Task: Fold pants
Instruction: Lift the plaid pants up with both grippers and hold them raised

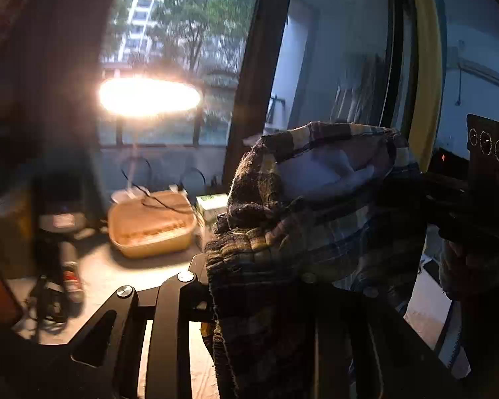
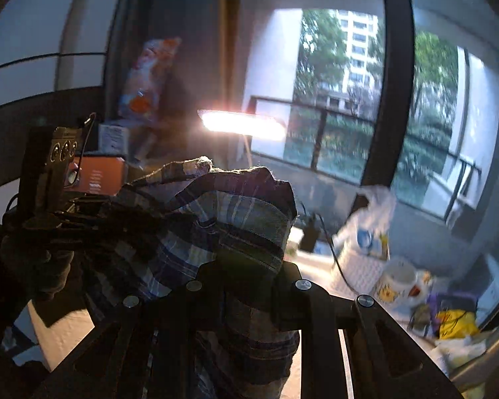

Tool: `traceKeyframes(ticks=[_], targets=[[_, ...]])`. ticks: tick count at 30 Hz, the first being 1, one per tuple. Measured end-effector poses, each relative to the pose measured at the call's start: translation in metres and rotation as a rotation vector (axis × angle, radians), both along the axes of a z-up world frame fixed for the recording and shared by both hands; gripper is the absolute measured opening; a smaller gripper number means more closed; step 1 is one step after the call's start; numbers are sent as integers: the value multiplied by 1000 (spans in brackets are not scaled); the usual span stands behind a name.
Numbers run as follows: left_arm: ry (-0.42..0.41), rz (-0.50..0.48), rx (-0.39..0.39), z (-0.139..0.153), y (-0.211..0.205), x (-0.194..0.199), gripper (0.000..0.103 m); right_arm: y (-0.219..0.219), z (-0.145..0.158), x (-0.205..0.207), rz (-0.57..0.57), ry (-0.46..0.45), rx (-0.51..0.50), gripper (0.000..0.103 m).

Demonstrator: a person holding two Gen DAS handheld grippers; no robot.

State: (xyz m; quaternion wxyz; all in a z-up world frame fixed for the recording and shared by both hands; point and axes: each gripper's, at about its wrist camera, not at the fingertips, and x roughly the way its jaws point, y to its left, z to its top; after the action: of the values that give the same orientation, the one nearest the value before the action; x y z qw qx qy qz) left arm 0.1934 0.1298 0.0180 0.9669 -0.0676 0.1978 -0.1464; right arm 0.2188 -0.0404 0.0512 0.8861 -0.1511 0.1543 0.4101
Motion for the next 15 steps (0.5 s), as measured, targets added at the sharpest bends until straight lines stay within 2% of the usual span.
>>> traceKeyframes(ticks=[9, 15], targets=[[-146, 114, -36, 33, 51, -70, 25, 47, 55, -79, 124, -169, -7, 20], [-222, 222, 9, 52, 81, -117, 25, 79, 80, -125, 235, -235, 23, 20]])
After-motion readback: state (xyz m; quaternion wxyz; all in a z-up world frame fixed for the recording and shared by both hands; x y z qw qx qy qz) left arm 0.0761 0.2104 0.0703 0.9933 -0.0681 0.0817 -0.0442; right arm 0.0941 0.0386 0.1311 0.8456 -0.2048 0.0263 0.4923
